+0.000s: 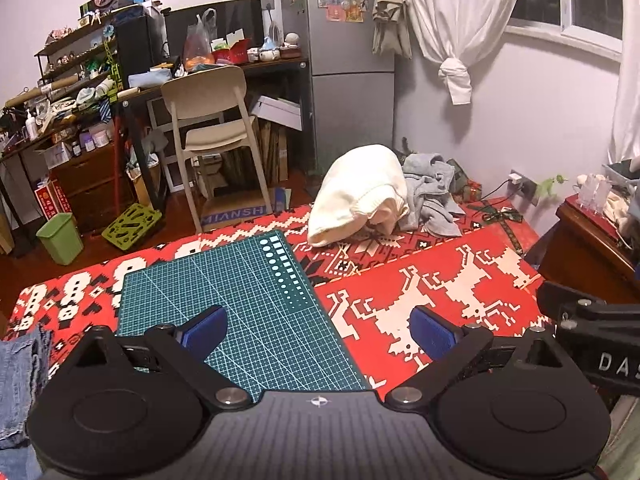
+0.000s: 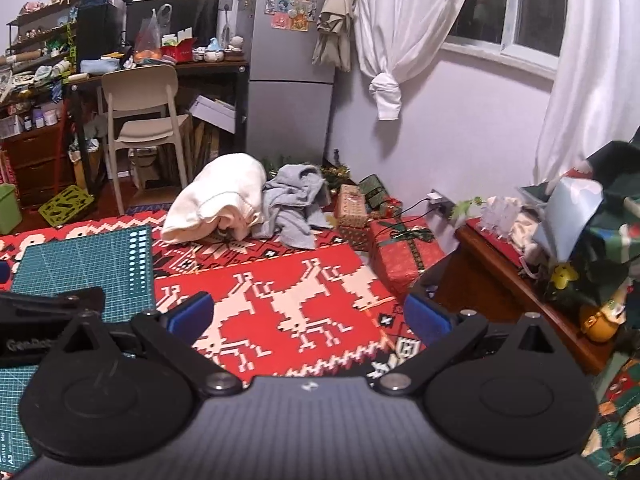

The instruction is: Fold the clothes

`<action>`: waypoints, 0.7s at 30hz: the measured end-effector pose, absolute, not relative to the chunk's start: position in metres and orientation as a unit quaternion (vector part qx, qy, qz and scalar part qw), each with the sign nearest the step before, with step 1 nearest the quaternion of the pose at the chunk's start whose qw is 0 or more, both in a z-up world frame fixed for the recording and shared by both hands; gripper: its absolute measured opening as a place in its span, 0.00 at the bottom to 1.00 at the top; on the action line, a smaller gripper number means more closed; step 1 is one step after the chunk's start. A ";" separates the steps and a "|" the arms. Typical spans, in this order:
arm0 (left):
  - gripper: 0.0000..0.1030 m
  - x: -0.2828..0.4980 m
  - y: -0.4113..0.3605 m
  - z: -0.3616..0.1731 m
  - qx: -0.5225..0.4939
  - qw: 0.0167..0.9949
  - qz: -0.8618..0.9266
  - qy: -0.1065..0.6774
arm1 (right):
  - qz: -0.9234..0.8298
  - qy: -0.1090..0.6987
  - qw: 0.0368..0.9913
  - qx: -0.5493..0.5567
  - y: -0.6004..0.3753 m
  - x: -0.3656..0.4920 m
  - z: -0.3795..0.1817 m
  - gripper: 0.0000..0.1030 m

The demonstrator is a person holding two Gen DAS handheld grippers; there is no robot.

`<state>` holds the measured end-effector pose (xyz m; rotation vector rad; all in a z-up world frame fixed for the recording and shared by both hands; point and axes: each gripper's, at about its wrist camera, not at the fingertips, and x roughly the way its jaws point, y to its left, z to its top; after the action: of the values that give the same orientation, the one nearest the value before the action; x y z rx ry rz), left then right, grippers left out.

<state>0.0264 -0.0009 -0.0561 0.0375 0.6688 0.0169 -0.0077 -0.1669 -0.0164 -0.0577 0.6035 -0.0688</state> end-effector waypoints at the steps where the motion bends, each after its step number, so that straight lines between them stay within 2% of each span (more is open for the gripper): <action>1: 0.96 0.028 0.001 -0.059 0.013 0.943 0.004 0.331 | -0.030 0.298 0.954 -0.022 -0.168 -0.006 -0.019 0.99; 12: 0.99 0.058 0.027 -0.096 -0.058 0.935 -0.036 0.349 | -0.029 0.330 0.942 0.046 -0.178 0.035 -0.054 0.99; 21: 0.99 0.083 0.039 -0.124 -0.045 0.939 -0.003 0.342 | -0.015 0.308 0.951 -0.013 -0.158 0.072 -0.090 0.99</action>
<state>0.0835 0.0390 -0.1238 -0.0918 0.6989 -0.0070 0.0715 -0.1581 -0.0897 -0.0272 0.6265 -0.0295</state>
